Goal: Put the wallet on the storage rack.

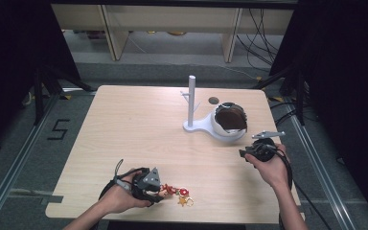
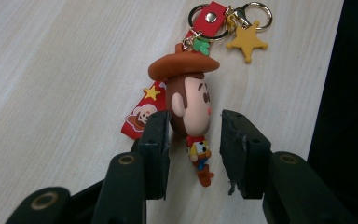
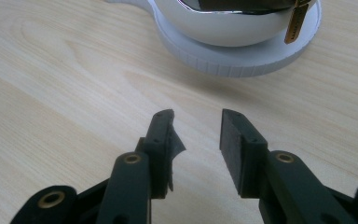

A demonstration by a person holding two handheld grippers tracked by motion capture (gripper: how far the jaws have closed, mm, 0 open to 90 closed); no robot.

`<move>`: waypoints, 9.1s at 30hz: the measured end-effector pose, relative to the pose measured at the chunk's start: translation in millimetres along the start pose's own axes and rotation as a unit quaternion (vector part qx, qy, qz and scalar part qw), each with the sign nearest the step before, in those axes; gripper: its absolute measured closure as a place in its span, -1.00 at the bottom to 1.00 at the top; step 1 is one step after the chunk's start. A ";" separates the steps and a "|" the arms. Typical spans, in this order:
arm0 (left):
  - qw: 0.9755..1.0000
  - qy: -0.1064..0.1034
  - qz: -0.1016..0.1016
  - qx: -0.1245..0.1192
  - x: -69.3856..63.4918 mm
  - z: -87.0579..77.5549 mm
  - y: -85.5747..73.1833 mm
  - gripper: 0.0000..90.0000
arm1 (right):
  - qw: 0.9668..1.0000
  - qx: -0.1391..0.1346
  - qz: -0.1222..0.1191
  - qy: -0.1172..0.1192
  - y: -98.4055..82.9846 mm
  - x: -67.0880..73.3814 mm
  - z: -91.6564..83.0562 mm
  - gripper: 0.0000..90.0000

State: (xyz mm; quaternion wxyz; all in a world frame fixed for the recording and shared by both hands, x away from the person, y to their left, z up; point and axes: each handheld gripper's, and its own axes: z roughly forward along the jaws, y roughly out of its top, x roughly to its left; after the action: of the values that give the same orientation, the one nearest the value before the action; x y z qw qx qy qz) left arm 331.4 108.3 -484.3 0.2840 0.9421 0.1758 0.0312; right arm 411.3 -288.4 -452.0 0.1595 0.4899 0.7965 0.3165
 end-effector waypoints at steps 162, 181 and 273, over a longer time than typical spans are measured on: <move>0.891 0.218 -0.192 -0.349 120.2 -65.6 131.9 0.52 | 0.990 -0.120 0.034 0.059 -48.9 62.2 26.8 0.39; 0.911 0.203 -0.140 -0.330 100.3 -52.2 145.4 0.51 | 0.990 -0.121 0.028 0.059 -49.5 62.1 28.3 0.39; 0.889 0.267 -0.191 -0.318 57.9 -22.1 -98.6 -0.31 | 0.988 -0.144 0.034 0.042 -59.3 55.1 29.3 0.24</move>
State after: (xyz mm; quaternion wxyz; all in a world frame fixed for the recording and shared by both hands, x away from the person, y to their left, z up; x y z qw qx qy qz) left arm 351.1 216.6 -522.1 0.5113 0.7055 0.4025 0.2806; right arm 361.7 -248.6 -510.0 0.1839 0.4746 0.7314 0.4539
